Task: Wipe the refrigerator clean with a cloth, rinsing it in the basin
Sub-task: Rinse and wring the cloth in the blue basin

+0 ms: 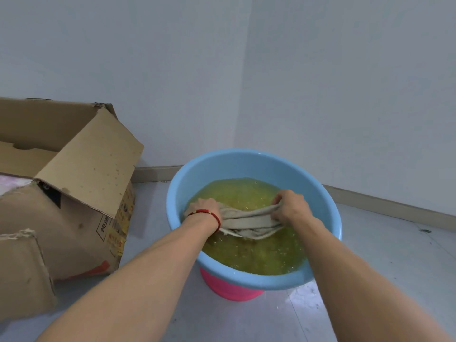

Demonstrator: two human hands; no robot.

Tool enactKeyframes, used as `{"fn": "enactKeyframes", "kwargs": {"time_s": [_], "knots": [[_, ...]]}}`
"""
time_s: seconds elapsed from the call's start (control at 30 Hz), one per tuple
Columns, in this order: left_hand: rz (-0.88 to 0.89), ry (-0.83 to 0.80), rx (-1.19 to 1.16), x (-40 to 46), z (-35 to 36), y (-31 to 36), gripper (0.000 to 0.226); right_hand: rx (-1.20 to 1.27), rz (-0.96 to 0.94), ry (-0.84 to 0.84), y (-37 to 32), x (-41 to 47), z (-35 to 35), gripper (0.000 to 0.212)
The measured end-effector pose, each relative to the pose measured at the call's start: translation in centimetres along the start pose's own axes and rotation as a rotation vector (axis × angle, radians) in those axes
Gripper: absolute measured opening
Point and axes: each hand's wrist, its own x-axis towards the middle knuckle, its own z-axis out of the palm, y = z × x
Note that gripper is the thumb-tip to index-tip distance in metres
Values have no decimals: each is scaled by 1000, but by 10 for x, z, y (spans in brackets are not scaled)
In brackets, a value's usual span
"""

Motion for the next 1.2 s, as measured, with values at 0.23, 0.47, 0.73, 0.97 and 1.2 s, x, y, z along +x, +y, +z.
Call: {"fn": "enactKeyframes", "kwargs": {"time_s": [0.23, 0.47, 0.73, 0.97, 1.2], "knots": [[21, -202, -250, 5, -8, -5, 32, -152, -163, -292, -23, -17, 21, 97], [-30, -17, -438, 17, -11, -13, 23, -149, -326, -167, -9, -8, 14, 68], [-62, -99, -275, 10, -9, -5, 89, -314, -43, -140, 6, -3, -6, 56], [-59, -497, -571, -2, -2, 19, 50, 50, 212, -242, -42, -3, 58, 76], [-195, -361, -978, 6, 9, 29, 44, 711, 179, -236, -67, -17, 54, 50]]}}
